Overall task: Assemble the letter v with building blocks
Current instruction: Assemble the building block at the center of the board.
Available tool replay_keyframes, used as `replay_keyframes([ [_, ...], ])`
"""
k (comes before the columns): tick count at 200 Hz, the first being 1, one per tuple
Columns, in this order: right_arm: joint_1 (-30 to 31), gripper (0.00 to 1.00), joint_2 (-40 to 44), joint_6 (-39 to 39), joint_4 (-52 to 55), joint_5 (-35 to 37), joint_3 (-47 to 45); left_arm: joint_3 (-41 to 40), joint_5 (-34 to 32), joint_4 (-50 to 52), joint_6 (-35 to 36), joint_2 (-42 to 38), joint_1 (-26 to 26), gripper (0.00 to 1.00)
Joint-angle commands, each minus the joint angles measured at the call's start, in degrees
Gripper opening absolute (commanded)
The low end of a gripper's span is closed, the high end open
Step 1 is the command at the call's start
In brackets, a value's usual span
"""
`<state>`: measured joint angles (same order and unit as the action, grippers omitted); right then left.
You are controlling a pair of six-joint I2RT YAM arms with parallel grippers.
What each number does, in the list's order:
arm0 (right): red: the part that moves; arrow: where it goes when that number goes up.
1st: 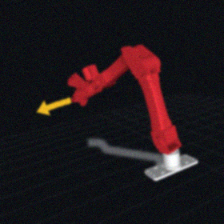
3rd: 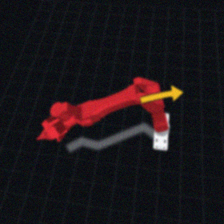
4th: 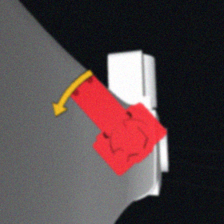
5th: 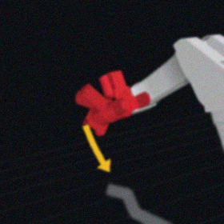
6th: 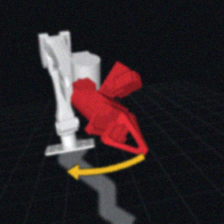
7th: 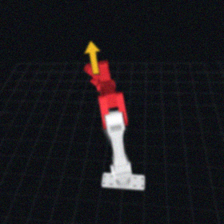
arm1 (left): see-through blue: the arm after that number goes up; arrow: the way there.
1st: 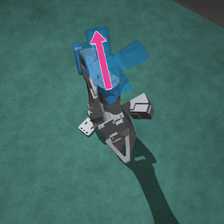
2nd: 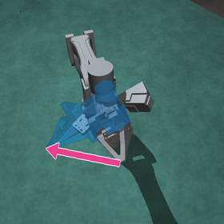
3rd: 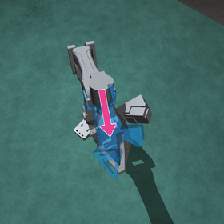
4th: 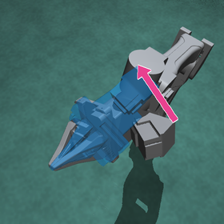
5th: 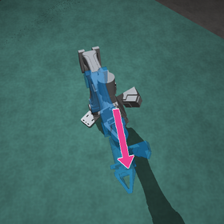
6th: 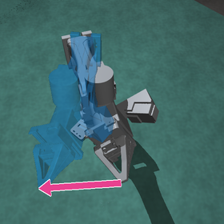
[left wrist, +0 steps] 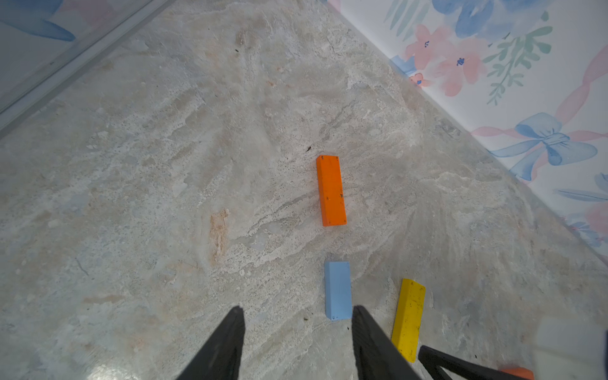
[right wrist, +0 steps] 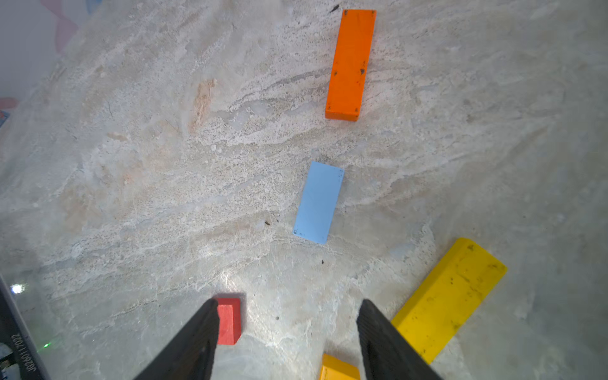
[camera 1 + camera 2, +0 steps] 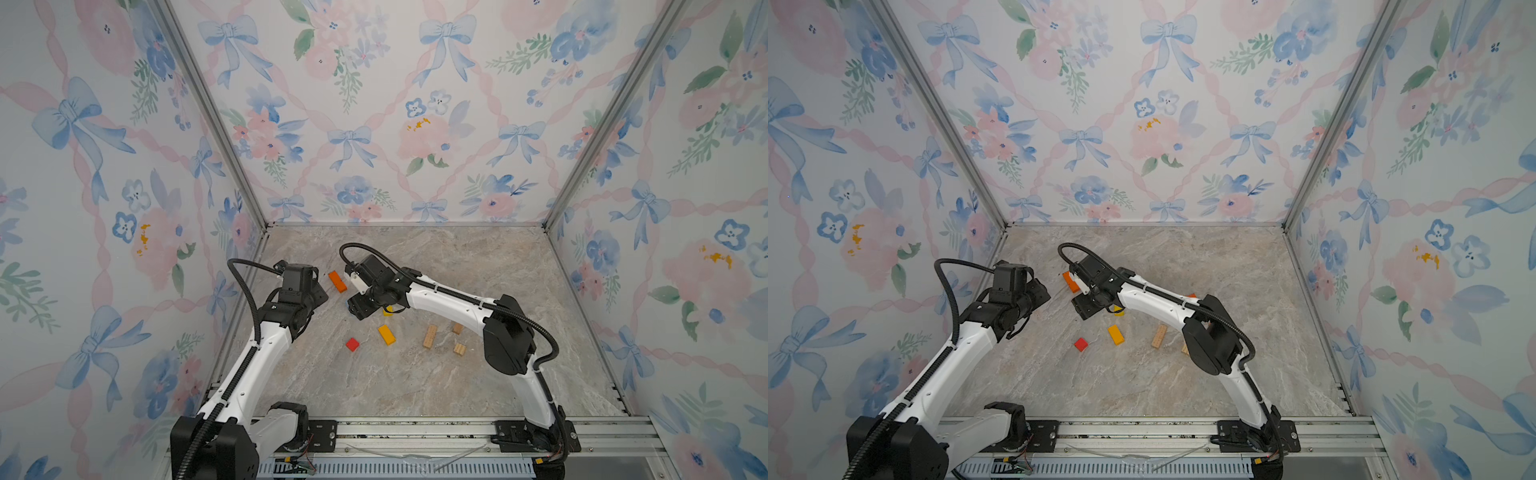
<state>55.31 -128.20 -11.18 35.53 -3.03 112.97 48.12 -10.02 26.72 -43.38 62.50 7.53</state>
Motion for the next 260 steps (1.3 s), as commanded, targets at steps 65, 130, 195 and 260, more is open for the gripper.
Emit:
replay_keyframes([
  [65,1.08,0.67,-13.82,0.41,10.16,9.59,16.53,-5.35,2.44,-0.52,2.68,-3.35,-2.38,0.56],
  [130,0.19,0.67,-21.15,-1.21,12.95,5.85,25.87,-7.85,3.83,-0.98,3.12,-3.47,-3.57,0.57],
  [195,-0.01,0.59,-23.66,-1.19,14.22,6.74,27.66,-8.66,4.46,-1.08,3.56,-3.52,-4.19,0.57],
  [260,-0.05,0.41,-24.55,-0.48,15.54,6.89,27.48,-9.09,4.76,-1.37,3.60,-3.21,-4.61,0.57],
])
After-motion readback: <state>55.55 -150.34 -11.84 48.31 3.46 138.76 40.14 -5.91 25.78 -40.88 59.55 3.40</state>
